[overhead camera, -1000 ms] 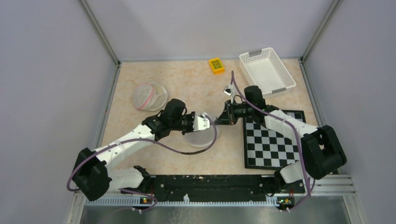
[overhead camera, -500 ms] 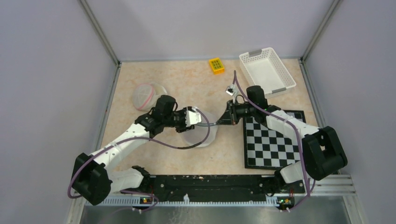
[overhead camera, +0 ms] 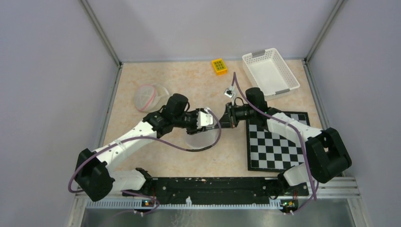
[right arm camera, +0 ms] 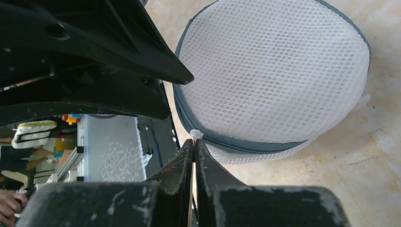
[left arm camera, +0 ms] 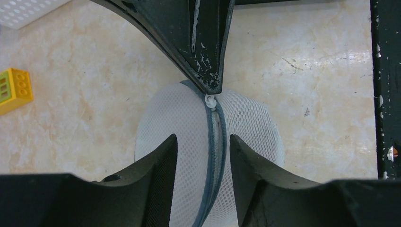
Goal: Unzip the laundry bag and remove the bra
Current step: Unzip the laundry bag at the center of the board, then open the laundry bag at the center of the board.
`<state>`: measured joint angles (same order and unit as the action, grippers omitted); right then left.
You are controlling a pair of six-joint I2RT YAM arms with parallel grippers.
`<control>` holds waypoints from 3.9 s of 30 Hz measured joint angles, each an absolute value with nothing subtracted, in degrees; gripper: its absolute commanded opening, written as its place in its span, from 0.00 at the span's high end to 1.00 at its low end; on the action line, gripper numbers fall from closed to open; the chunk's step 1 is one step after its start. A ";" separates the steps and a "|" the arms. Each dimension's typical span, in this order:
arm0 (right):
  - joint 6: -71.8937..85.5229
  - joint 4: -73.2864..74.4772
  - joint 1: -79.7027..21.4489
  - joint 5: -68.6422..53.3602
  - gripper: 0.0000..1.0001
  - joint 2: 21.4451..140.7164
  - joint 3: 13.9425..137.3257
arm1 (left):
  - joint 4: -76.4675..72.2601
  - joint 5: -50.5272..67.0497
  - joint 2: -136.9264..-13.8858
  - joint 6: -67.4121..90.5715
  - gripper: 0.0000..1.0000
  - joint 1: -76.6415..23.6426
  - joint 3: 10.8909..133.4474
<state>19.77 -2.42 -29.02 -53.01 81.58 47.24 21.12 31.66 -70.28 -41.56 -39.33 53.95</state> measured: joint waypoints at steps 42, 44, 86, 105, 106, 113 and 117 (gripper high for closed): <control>18.87 -1.19 -27.77 -53.30 1.00 81.58 47.35 | 22.28 34.15 -66.30 -42.04 0.42 -35.88 51.70; 19.40 -1.32 -28.16 -53.30 1.00 81.58 47.40 | 22.31 34.48 -67.02 -41.65 0.43 -36.16 52.01; 13.15 3.16 -24.14 -51.62 1.00 84.84 53.45 | 15.64 22.37 -71.85 -43.70 1.00 -35.55 49.54; 7.90 3.97 -34.37 -48.86 1.00 90.78 49.54 | 23.59 25.06 -57.43 -47.59 0.28 -33.08 36.10; 7.46 4.12 -34.41 -48.42 1.00 91.57 49.54 | 23.92 26.06 -57.06 -45.84 0.26 -31.22 36.10; 5.56 4.32 -35.14 -46.30 1.00 96.55 49.54 | 22.33 34.87 -55.11 -28.18 0.20 -19.33 36.29; 5.48 4.32 -35.20 -45.93 1.00 97.76 49.58 | 18.13 40.10 -56.03 -16.93 0.20 -15.90 36.32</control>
<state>5.48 4.32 -35.20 -45.93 97.76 49.58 18.13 40.10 -56.03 -16.93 -15.90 36.32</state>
